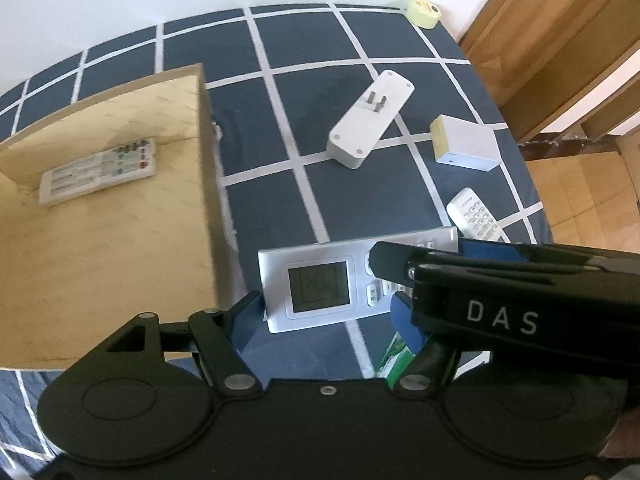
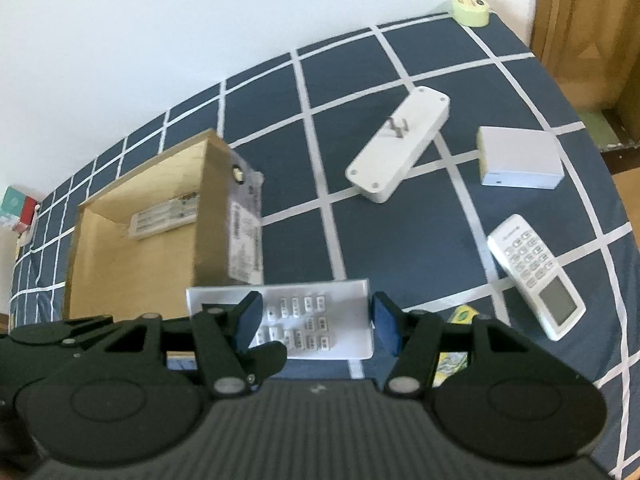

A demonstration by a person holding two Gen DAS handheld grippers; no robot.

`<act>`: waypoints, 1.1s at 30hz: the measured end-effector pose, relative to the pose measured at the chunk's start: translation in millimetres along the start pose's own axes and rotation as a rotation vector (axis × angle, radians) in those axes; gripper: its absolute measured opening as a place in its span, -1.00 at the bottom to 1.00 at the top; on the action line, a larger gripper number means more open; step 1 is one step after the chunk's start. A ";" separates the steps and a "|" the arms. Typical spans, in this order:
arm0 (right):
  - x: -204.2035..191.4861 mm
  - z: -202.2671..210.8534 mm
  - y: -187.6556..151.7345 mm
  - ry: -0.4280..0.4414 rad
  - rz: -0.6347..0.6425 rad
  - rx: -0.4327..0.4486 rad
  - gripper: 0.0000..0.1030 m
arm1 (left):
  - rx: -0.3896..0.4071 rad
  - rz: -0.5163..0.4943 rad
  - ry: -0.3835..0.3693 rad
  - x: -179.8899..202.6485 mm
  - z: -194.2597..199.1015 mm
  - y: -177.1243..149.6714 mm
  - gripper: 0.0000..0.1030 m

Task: Organize objects
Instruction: 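Lift the AC remote and carry it over the cardboard box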

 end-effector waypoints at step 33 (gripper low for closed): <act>-186.9 -70.3 13.9 0.062 0.179 -0.044 0.16 | 0.038 0.164 0.057 -184.0 35.1 10.0 0.33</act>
Point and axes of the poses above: each gripper's, at about its wrist camera, not at the fingertips, and z roughly against the way its jaws point, x to its right, y to its top, the point moved 10 cm from there along -z, roughly the way its jaws point, and after that the axes turned 1 degree about -y, right-handed, at the moved point
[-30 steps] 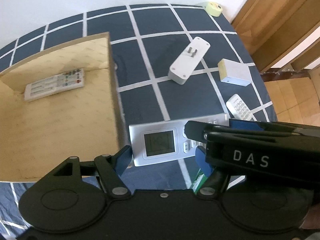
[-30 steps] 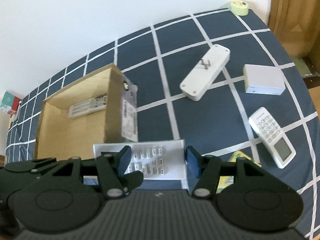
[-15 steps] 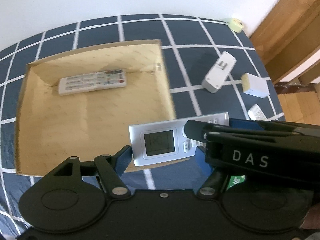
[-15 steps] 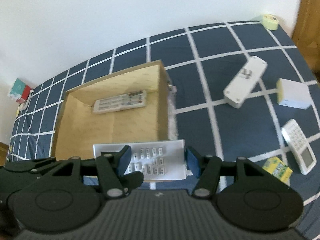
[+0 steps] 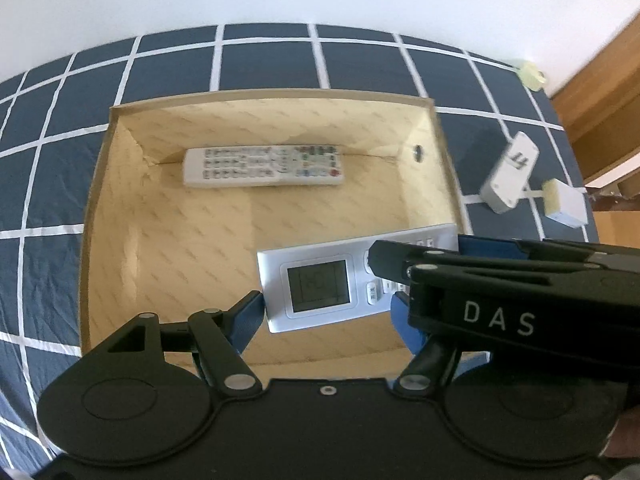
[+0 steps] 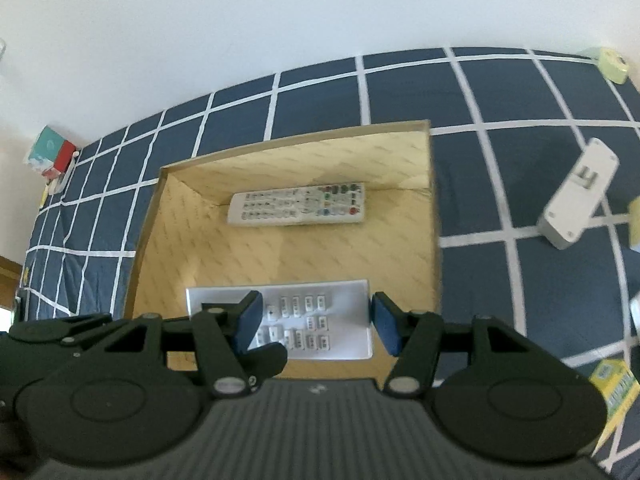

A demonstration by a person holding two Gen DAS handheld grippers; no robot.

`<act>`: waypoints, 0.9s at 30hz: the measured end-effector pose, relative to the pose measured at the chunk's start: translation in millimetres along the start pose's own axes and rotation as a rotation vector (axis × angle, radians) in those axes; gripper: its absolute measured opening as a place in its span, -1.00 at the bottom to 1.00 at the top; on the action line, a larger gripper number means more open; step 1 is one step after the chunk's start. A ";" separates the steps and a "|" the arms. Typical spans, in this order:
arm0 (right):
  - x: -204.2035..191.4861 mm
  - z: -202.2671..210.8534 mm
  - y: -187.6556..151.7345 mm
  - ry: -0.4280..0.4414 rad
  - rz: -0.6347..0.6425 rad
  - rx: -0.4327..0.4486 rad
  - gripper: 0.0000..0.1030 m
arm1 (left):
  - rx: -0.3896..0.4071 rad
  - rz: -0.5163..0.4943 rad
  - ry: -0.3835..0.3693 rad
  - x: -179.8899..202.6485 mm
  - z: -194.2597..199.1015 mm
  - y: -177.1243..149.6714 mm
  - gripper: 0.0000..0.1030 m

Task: Organize objects
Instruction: 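Lift the AC remote and carry it over the cardboard box, then lower the AC remote beside the TV remote and open the right gripper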

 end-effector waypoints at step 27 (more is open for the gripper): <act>2.8 -135.5 28.1 -0.030 -0.059 -0.167 0.16 | -0.179 0.031 -0.033 -63.8 -108.2 33.6 0.33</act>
Point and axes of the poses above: each gripper's, at about its wrist camera, not at the fingertips, and z roughly against the way its jaws point, x to its right, y to its top, the point moved 10 cm from there along -z, roughly the way its jaws point, and after that the axes turned 1 degree about -y, right-handed, at the moved point
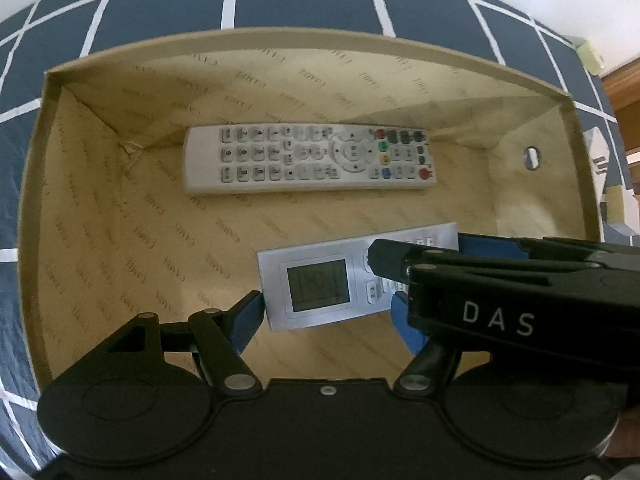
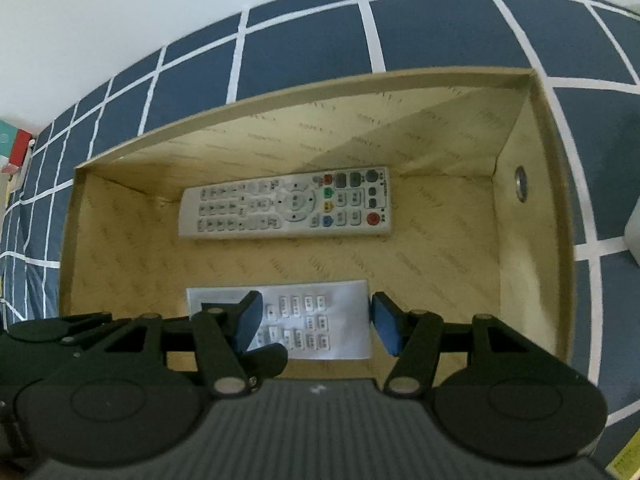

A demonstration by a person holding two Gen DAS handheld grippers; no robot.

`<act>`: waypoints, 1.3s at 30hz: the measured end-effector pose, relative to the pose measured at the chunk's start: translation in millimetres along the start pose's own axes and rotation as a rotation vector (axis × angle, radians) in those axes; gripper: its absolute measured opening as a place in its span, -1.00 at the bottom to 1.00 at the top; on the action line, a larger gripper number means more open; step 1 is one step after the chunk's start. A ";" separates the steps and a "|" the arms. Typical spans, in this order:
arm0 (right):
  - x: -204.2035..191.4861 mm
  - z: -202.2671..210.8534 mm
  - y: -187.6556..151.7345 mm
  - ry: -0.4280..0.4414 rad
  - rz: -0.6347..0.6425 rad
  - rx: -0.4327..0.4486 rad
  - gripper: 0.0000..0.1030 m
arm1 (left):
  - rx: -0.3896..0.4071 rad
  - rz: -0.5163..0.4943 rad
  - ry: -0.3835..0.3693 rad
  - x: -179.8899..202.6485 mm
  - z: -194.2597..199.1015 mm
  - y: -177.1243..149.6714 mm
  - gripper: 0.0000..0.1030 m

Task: Organize objects
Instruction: 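Lower the AC remote beside the TV remote and open the right gripper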

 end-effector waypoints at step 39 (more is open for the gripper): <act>5.1 -28.2 22.1 -0.001 0.000 -0.041 0.18 | -0.013 0.015 -0.002 -17.5 -17.6 24.4 0.42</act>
Point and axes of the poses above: each gripper's, at about its wrist camera, not at the fingertips, and z roughly against the way its jaws point, x to its right, y to its top, the point moved 10 cm from there along -z, roughly the way its jaws point, and after that the axes turned 1 degree about -y, right-handed, at the moved point
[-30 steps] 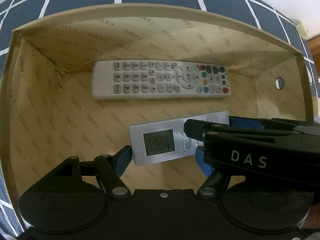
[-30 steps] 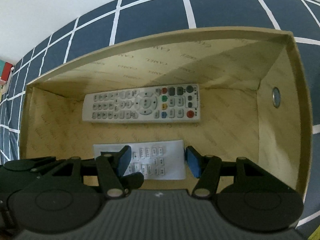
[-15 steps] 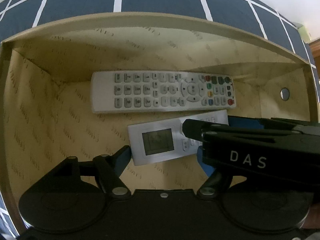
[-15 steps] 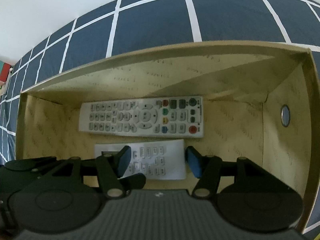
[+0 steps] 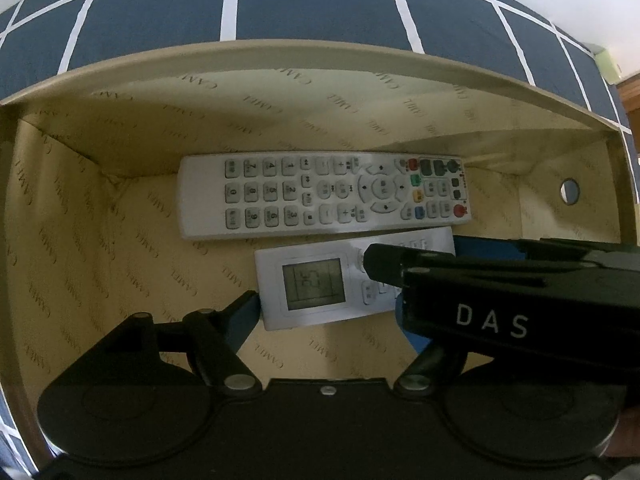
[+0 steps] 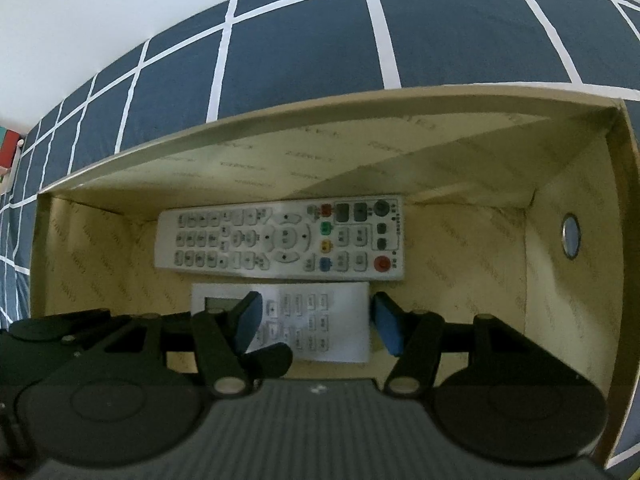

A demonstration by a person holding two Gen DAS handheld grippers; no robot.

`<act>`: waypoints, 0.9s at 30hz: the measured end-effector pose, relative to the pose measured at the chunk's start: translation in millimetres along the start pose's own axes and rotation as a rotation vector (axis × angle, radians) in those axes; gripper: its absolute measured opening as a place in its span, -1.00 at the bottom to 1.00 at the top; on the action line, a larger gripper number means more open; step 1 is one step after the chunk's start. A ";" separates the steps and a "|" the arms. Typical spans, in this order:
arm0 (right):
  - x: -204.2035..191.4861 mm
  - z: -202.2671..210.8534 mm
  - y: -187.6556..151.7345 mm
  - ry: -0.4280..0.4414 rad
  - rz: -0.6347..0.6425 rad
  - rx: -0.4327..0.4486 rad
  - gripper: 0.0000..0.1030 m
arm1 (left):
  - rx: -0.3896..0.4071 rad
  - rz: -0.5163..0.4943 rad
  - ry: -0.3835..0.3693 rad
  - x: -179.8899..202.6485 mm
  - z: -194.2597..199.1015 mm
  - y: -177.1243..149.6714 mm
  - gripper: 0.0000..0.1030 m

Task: Organize objects
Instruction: 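Lower the AC remote beside the TV remote and open the right gripper, then lift the right tool out of the box toward the DARLIE toothpaste box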

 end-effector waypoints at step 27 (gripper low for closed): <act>-11.8 55.3 -9.0 -0.023 0.033 0.096 0.60 | 0.096 0.044 0.063 0.8 58.1 -28.1 0.70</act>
Point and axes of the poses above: each gripper's, at about its wrist camera, not at the fingertips, and z roughly against the way its jaws point, x to its right, y to its top, the point moved 10 cm from there along -z, roughly the way its jaws point, and after that the axes turned 1 degree about -y, right-handed, at the moved point
